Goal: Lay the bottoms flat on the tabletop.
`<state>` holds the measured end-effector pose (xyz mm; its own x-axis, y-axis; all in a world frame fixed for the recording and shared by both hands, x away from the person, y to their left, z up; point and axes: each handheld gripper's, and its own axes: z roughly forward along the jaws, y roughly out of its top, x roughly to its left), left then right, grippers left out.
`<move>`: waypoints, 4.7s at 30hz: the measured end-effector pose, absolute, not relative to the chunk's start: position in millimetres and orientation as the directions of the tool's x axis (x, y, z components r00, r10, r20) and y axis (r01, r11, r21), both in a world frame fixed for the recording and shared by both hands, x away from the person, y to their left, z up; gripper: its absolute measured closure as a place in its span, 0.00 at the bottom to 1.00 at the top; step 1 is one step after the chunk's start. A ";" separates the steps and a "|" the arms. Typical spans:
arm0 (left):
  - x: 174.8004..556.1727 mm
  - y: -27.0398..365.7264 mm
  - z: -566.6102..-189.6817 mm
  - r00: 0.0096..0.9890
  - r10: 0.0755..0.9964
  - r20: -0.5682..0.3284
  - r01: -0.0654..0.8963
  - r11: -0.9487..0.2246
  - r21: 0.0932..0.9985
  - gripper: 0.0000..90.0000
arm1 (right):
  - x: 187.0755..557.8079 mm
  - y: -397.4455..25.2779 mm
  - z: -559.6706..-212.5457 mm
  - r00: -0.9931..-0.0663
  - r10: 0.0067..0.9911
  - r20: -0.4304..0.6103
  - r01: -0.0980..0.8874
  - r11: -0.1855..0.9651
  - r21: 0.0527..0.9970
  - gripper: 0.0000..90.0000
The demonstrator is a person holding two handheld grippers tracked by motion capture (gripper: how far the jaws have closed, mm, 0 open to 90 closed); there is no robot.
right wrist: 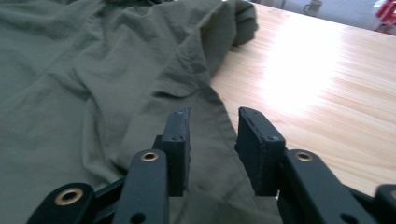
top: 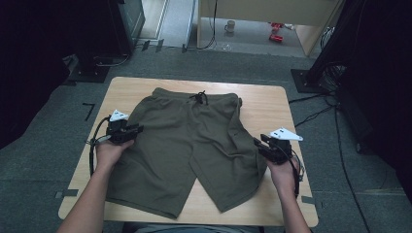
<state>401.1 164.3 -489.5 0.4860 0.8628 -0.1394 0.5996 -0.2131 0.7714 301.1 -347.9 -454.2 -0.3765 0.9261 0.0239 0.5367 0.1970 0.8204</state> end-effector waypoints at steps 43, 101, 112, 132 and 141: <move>399.1 156.9 -511.2 0.510 0.846 -0.155 0.635 -0.249 0.731 0.76 | 257.2 -386.9 -518.0 -0.357 0.934 0.014 0.630 0.230 0.742 0.66; 406.4 141.0 -511.4 0.540 0.835 -0.103 0.606 -0.301 0.736 0.70 | 263.9 -359.8 -521.8 -0.425 0.905 0.033 0.600 0.254 0.759 0.51; 400.1 138.8 -505.6 0.561 0.823 -0.088 0.603 -0.333 0.725 0.68 | 237.0 -370.3 -519.9 -0.463 0.886 0.034 0.578 0.273 0.769 0.47; 368.2 120.9 -511.1 0.607 0.794 -0.037 0.563 -0.396 0.725 0.57 | 300.1 -279.3 -520.9 -0.502 0.864 -0.018 0.557 0.339 0.758 0.39; 334.4 111.8 -510.5 0.611 0.786 -0.092 0.585 -0.370 0.722 0.53 | 272.6 -294.2 -522.7 -0.465 0.885 0.018 0.585 0.292 0.757 0.36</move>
